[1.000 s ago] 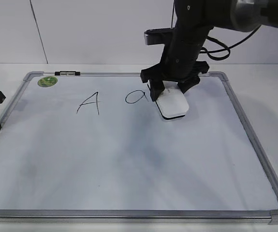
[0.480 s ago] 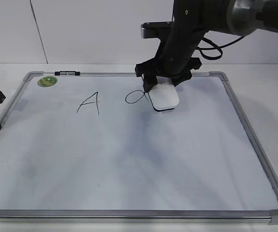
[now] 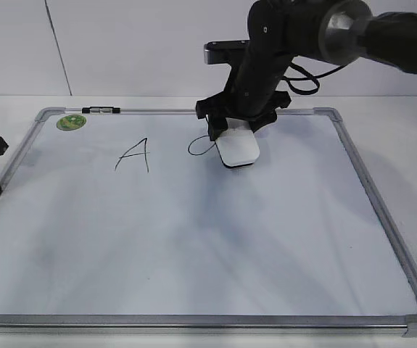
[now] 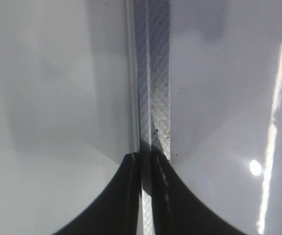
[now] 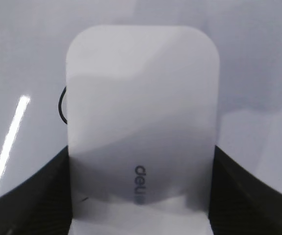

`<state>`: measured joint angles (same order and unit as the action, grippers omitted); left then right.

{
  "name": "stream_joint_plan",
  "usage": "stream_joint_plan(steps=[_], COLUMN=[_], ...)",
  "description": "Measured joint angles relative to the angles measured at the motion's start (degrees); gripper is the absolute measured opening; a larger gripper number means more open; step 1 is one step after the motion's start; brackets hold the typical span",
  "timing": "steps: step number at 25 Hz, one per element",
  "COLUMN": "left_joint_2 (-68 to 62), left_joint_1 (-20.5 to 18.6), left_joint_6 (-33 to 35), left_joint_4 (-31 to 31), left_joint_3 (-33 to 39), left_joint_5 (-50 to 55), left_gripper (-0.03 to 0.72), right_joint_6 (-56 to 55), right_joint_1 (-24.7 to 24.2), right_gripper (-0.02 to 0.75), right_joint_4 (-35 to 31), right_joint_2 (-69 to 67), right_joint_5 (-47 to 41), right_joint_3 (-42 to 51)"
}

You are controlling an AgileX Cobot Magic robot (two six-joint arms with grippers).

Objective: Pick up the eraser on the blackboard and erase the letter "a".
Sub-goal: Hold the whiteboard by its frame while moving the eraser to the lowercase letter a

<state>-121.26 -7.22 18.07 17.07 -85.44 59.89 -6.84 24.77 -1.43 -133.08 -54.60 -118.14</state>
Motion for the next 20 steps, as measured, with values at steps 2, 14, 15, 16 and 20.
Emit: stream_joint_plan(steps=[2, 14, 15, 16, 20], left_joint_2=[0.0, 0.0, 0.0, 0.0, 0.0], left_joint_1=[0.0, 0.0, 0.0, 0.0, 0.0], left_joint_6=[0.0, 0.0, 0.0, 0.0, 0.0], left_joint_4=[0.0, 0.0, 0.0, 0.0, 0.0], left_joint_3=[0.0, 0.0, 0.0, 0.0, 0.0], left_joint_5=[0.0, 0.0, 0.0, 0.0, 0.0], left_gripper=[0.018, 0.018, 0.018, 0.018, 0.018], right_joint_6=[0.0, 0.64, 0.73, 0.73, 0.77], right_joint_1=[0.11, 0.49, 0.49, 0.49, 0.49], right_gripper=[0.549, 0.549, 0.549, 0.549, 0.549], right_joint_4=[-0.04, -0.13, -0.13, -0.13, -0.13], right_joint_2=[-1.32, -5.61, -5.65, -5.88, -6.54], right_joint_5=[-1.55, -0.35, -0.11, -0.11, 0.28], right_joint_3=[-2.1, -6.75, -6.75, -6.75, -7.04])
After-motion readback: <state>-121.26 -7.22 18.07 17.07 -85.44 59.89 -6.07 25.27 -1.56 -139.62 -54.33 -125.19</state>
